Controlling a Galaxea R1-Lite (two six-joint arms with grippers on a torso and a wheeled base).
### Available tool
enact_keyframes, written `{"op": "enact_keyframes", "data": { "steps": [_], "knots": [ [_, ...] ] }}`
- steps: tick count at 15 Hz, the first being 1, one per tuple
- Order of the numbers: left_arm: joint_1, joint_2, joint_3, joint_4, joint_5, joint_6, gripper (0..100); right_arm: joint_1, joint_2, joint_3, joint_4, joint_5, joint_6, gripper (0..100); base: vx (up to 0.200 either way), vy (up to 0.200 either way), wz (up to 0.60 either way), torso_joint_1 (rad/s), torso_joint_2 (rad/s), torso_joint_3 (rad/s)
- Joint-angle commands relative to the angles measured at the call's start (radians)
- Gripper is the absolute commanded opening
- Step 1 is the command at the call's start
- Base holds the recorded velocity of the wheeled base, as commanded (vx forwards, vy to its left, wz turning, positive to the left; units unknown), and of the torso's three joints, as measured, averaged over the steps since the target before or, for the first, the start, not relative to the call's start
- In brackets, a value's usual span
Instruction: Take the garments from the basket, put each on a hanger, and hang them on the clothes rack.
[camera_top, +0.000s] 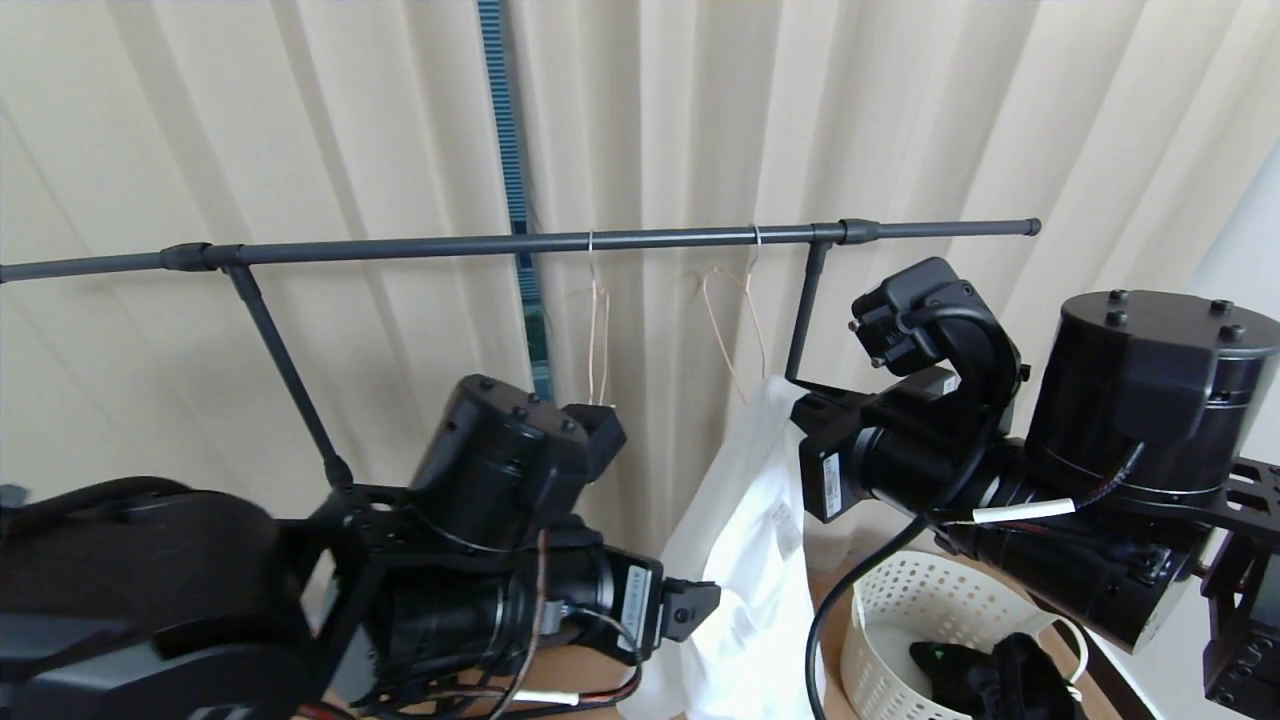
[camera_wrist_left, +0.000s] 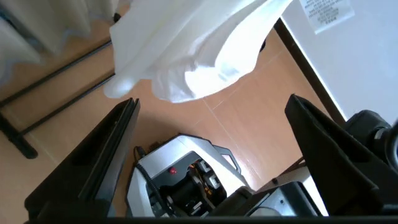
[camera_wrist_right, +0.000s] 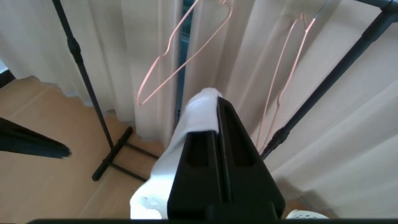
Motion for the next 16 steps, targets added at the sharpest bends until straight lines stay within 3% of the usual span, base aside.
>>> {"op": "enact_keyframes", "data": {
  "steps": [1, 8, 16],
  "knots": [
    [-0.011, 0.157, -0.101, -0.001, 0.004, -0.012, 100, 0.001, -0.007, -0.001, 0.001, 0.000, -0.001, 0, 0.000, 0.000, 0.00, 0.000, 0.00, 0.000],
    [0.046, 0.274, -0.227, -0.001, 0.018, -0.092, 100, 0.001, -0.041, 0.012, 0.004, 0.006, -0.003, 0, 0.000, 0.000, 0.00, 0.000, 0.00, 0.000],
    [0.109, 0.331, -0.230, -0.003, 0.021, -0.095, 100, 0.002, -0.082, 0.032, 0.004, 0.009, -0.026, 0, 0.000, 0.000, 0.00, 0.000, 0.00, 0.000]
  ]
}}
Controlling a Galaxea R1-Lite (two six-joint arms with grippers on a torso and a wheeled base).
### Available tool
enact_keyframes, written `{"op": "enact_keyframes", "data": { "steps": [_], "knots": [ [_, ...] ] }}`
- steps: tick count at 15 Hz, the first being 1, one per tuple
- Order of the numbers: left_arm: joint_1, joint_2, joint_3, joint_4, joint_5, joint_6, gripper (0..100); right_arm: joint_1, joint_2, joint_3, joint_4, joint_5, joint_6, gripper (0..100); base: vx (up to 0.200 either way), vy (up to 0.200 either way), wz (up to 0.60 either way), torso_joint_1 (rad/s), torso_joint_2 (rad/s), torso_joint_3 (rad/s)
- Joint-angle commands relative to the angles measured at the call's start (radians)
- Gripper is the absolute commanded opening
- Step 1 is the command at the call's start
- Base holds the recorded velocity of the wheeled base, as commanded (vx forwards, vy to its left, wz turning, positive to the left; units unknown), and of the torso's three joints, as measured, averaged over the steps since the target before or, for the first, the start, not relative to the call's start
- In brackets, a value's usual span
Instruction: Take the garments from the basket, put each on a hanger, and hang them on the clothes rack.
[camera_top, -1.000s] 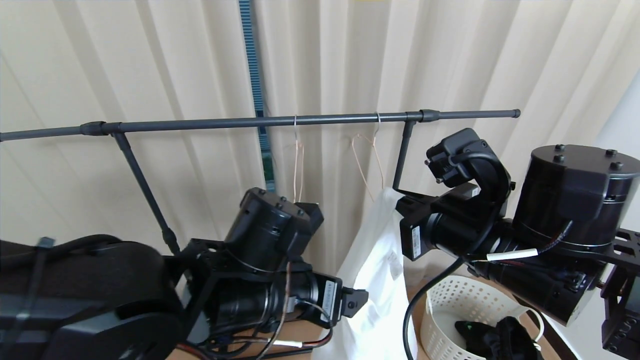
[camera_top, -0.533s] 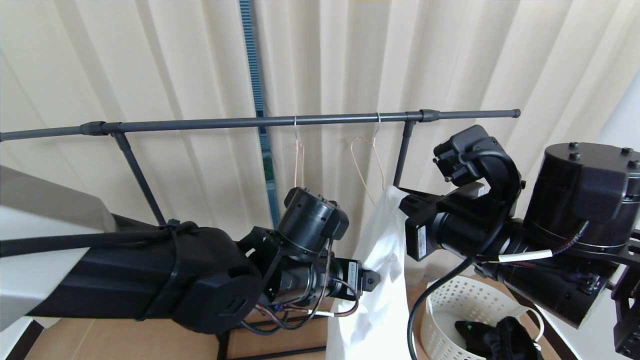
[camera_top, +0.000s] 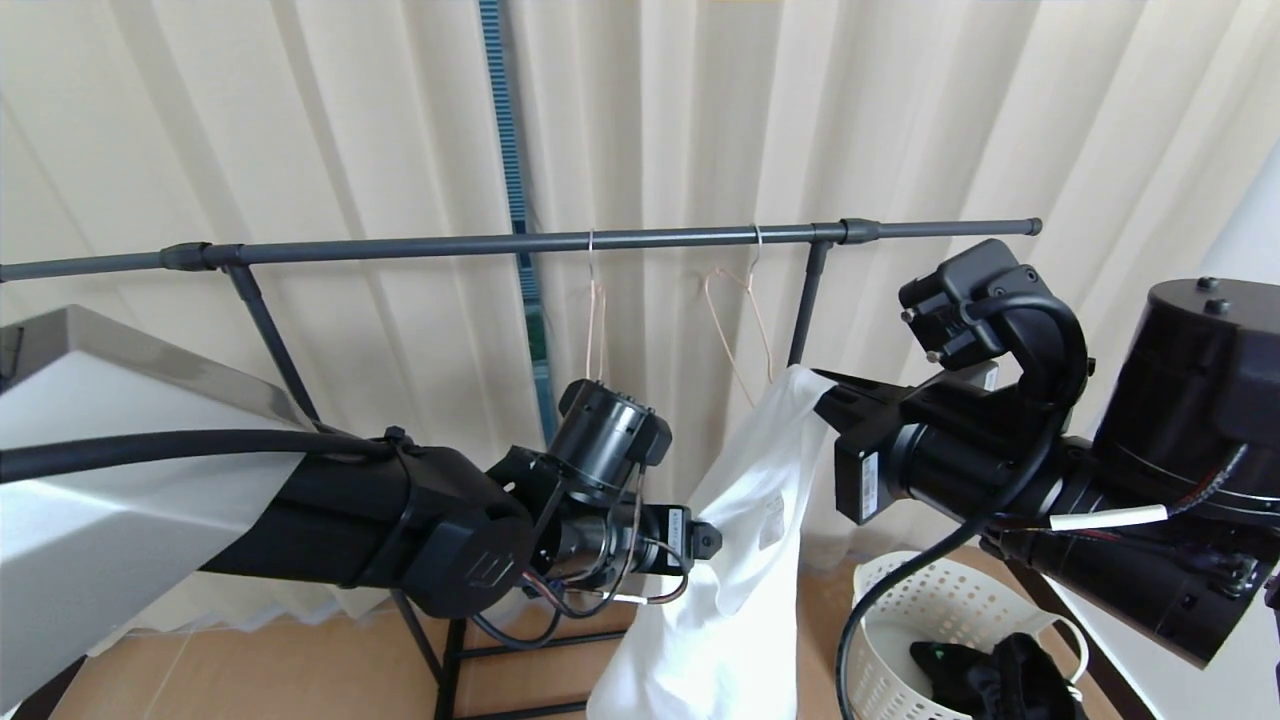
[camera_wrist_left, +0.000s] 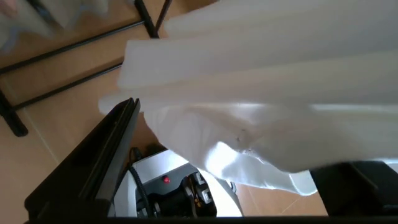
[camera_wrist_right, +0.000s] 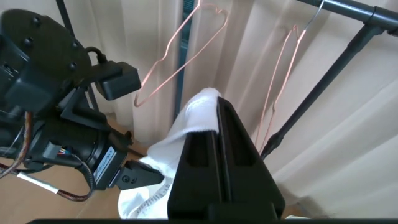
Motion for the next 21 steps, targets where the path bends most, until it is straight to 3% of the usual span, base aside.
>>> {"op": "enact_keyframes", "data": {
  "steps": [1, 4, 5, 11, 17, 21],
  "knots": [
    [0.004, 0.009, 0.001, 0.000, 0.003, -0.001, 100, 0.000, -0.021, 0.002, 0.000, 0.000, -0.008, 0, 0.000, 0.000, 0.00, 0.000, 0.00, 0.000],
    [0.014, 0.022, 0.001, -0.001, 0.011, 0.001, 100, -0.003, -0.033, 0.003, 0.003, 0.001, -0.012, 0, 0.000, 0.000, 0.00, 0.000, 0.00, 0.000],
    [0.016, 0.022, 0.004, -0.001, 0.026, -0.001, 0, -0.013, -0.033, 0.003, 0.003, 0.012, -0.014, 0, 0.000, 0.000, 0.00, 0.000, 0.00, 0.000],
    [-0.009, -0.121, 0.081, 0.003, 0.077, 0.007, 0, -0.133, -0.021, -0.001, 0.000, 0.035, -0.057, 0, 0.000, 0.000, 0.00, 0.000, 0.00, 0.000],
    [-0.006, -0.327, 0.169, 0.011, 0.155, 0.085, 0, -0.210, 0.005, -0.007, 0.000, 0.029, -0.127, 0, 0.000, 0.000, 0.00, 0.000, 0.00, 0.000],
    [0.023, -0.368, 0.158, 0.017, 0.269, 0.196, 0, -0.204, 0.036, -0.001, 0.013, 0.021, -0.167, 0, 0.000, 0.000, 0.00, 0.000, 0.00, 0.000]
  ]
}}
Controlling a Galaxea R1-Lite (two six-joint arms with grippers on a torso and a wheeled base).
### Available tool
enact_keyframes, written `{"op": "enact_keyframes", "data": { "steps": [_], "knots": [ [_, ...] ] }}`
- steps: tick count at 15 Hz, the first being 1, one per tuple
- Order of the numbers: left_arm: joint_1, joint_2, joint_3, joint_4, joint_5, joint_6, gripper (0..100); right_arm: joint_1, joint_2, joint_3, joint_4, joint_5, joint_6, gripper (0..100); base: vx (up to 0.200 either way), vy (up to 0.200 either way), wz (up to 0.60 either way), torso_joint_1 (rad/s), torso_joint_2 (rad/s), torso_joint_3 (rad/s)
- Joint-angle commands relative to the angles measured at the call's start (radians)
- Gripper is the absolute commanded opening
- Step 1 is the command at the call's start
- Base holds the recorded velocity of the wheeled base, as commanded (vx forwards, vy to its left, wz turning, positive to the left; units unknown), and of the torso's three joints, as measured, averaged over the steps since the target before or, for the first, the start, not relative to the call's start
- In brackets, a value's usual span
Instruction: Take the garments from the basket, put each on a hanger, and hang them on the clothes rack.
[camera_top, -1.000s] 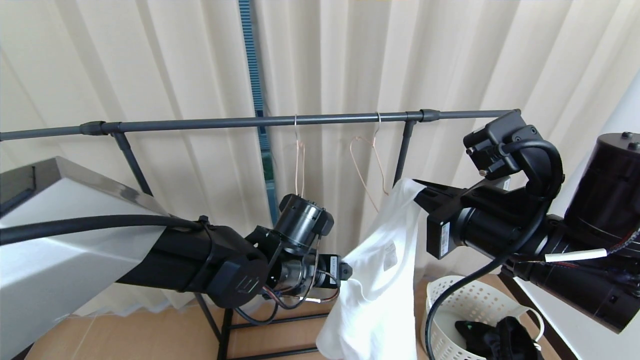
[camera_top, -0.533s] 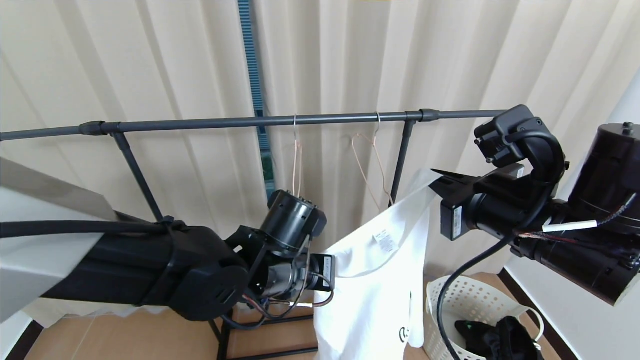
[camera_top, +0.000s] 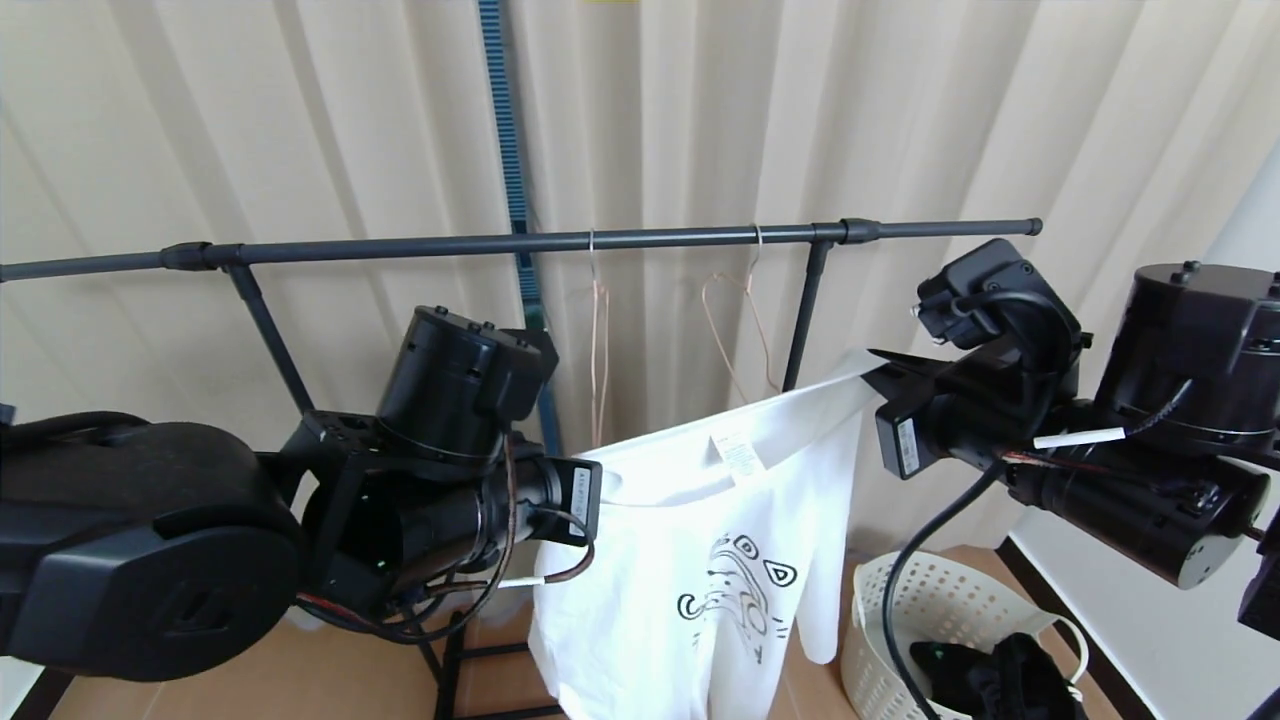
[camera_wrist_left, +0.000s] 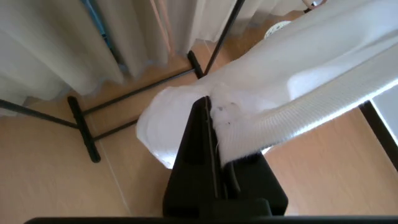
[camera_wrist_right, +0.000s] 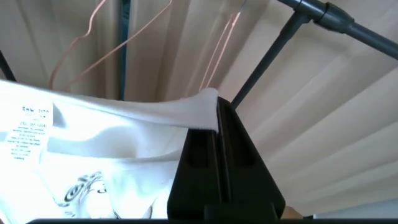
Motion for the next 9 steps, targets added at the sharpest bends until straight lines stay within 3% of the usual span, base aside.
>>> {"op": "enact_keyframes", "data": {
  "steps": [1, 5, 7, 9],
  "knots": [
    [0.010, -0.036, -0.013, -0.005, 0.042, 0.021, 0, 0.026, 0.002, -0.005, 0.028, -0.004, -0.008, 0, 0.000, 0.000, 0.00, 0.000, 0.00, 0.000],
    [0.030, -0.086, -0.028, 0.001, 0.062, 0.070, 0, 0.065, 0.039, -0.154, 0.217, -0.072, 0.005, 0, 0.000, 0.000, 0.00, 0.000, 0.00, 0.000],
    [0.032, -0.091, -0.030, -0.001, 0.088, 0.077, 0, 0.063, 0.094, -0.181, 0.217, -0.081, 0.100, 0, 0.000, 0.000, 0.00, 0.000, 0.00, 0.000],
    [0.030, -0.092, -0.030, -0.004, 0.093, 0.077, 0, 0.063, 0.091, -0.212, 0.225, -0.084, 0.129, 0, 0.000, 0.000, 0.00, 0.000, 0.00, 0.000]
  ]
}}
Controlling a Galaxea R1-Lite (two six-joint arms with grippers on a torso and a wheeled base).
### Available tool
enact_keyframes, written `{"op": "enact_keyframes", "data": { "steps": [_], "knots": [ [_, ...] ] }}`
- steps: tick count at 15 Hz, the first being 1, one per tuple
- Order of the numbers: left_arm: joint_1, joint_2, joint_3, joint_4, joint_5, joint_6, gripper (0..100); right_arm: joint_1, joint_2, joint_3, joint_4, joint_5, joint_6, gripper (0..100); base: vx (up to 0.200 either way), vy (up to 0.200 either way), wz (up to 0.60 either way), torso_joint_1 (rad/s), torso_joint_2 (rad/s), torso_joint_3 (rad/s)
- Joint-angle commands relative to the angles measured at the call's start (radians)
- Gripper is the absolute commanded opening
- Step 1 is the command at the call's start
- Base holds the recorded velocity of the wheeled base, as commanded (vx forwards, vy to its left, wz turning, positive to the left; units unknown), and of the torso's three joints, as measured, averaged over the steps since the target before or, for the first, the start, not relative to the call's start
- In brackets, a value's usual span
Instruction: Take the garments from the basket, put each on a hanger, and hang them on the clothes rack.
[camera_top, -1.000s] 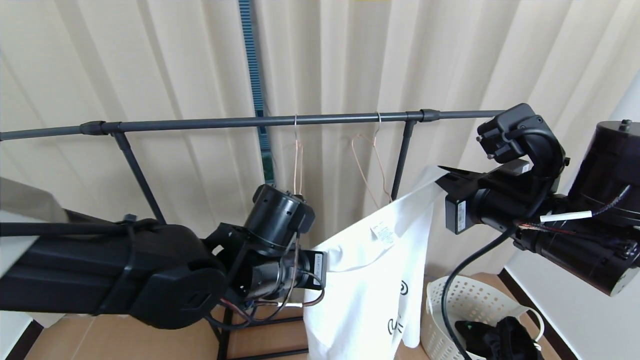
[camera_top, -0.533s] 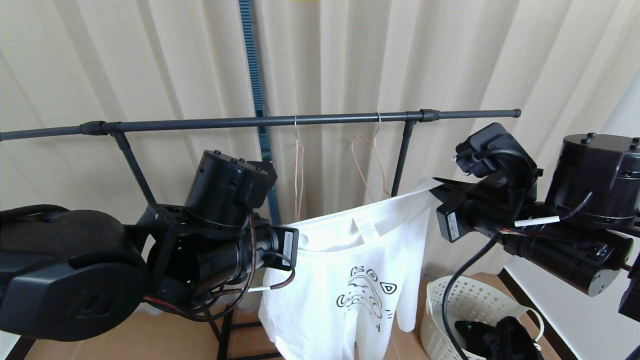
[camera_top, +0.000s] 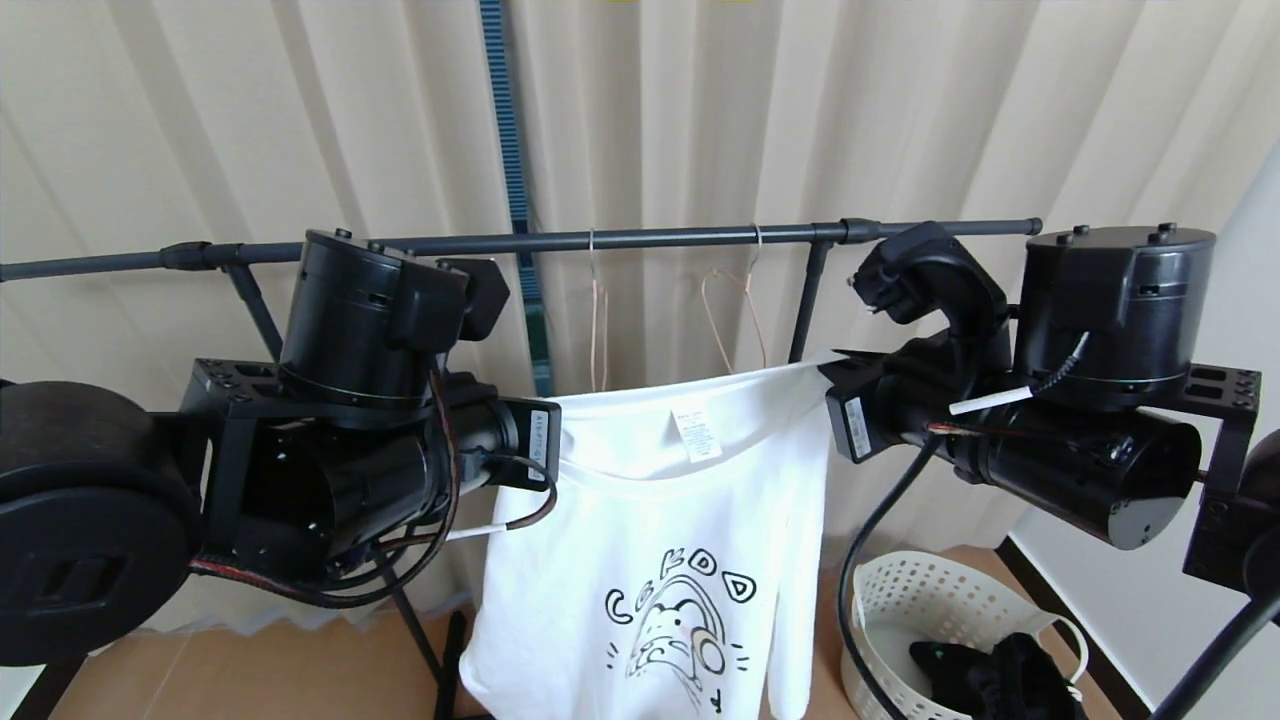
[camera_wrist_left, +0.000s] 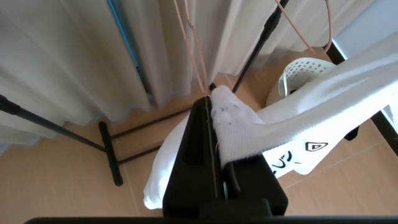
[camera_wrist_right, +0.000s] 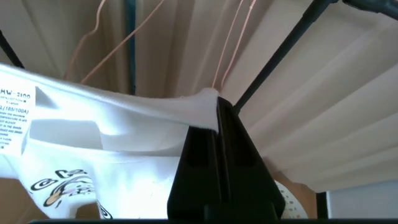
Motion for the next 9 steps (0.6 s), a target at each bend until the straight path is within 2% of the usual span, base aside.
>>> {"op": "enact_keyframes", "data": {
  "steps": [1, 6, 8, 9],
  "knots": [
    [-0.001, -0.008, 0.001, -0.001, 0.004, -0.001, 0, 0.000, 0.014, -0.024, 0.001, -0.001, 0.016, 0, 0.000, 0.000, 0.00, 0.000, 0.00, 0.000],
    [0.001, 0.005, -0.053, -0.003, 0.013, 0.014, 0, -0.007, -0.040, -0.019, 0.010, -0.003, 0.016, 0, 0.000, 0.000, 0.00, 0.000, 0.00, 0.000],
    [0.001, 0.027, -0.112, -0.001, 0.010, 0.031, 0, -0.006, -0.092, -0.007, 0.073, -0.003, 0.013, 0, 0.000, 0.000, 0.00, 0.000, 0.00, 0.000],
    [0.002, 0.054, -0.168, 0.002, 0.007, 0.034, 0, 0.005, -0.138, -0.012, 0.157, -0.001, 0.013, 0, 0.000, 0.000, 0.00, 0.000, 0.00, 0.000]
  ]
}}
